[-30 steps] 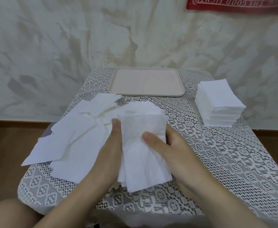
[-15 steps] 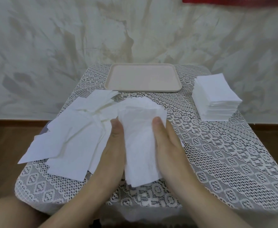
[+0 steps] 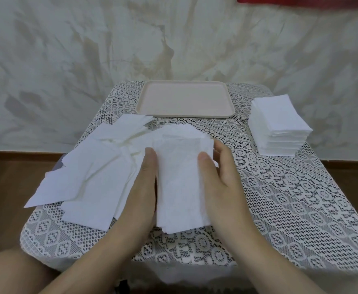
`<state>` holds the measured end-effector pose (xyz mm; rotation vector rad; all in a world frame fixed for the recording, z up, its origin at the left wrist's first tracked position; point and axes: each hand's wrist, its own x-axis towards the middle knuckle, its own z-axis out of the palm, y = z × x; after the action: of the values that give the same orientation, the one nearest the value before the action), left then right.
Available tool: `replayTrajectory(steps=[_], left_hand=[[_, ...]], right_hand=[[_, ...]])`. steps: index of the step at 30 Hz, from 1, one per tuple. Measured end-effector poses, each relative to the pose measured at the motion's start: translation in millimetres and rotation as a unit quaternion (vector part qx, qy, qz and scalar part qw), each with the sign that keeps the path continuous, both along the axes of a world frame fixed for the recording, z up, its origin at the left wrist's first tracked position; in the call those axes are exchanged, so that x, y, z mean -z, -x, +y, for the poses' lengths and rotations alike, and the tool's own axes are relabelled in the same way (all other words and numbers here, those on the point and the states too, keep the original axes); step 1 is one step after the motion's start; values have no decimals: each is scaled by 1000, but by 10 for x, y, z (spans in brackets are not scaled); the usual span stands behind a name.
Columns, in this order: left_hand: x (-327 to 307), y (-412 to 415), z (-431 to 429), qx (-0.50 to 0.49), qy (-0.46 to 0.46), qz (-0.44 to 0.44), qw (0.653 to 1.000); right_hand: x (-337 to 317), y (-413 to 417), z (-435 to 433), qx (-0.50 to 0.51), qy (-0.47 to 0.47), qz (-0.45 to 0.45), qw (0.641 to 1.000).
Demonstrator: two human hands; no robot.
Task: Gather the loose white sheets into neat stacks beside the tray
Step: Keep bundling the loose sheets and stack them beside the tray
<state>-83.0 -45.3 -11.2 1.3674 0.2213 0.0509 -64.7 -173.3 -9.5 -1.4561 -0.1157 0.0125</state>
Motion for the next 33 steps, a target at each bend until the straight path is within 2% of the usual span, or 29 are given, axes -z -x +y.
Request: replayTrajectory(steps=[3, 10, 17, 33], left_hand=[[-21, -9, 25, 43, -53, -50, 996], [81, -71, 92, 43, -42, -70, 996], [86, -105, 95, 59, -9, -54, 997], [80, -132, 134, 61, -46, -34, 996]], right_hand=[[0, -18, -10, 14, 8, -6, 1000], [-46, -120, -158, 96, 74, -47, 992], [-107, -158, -208, 93, 61, -49, 993], [-233, -215, -340, 63, 86, -50, 993]])
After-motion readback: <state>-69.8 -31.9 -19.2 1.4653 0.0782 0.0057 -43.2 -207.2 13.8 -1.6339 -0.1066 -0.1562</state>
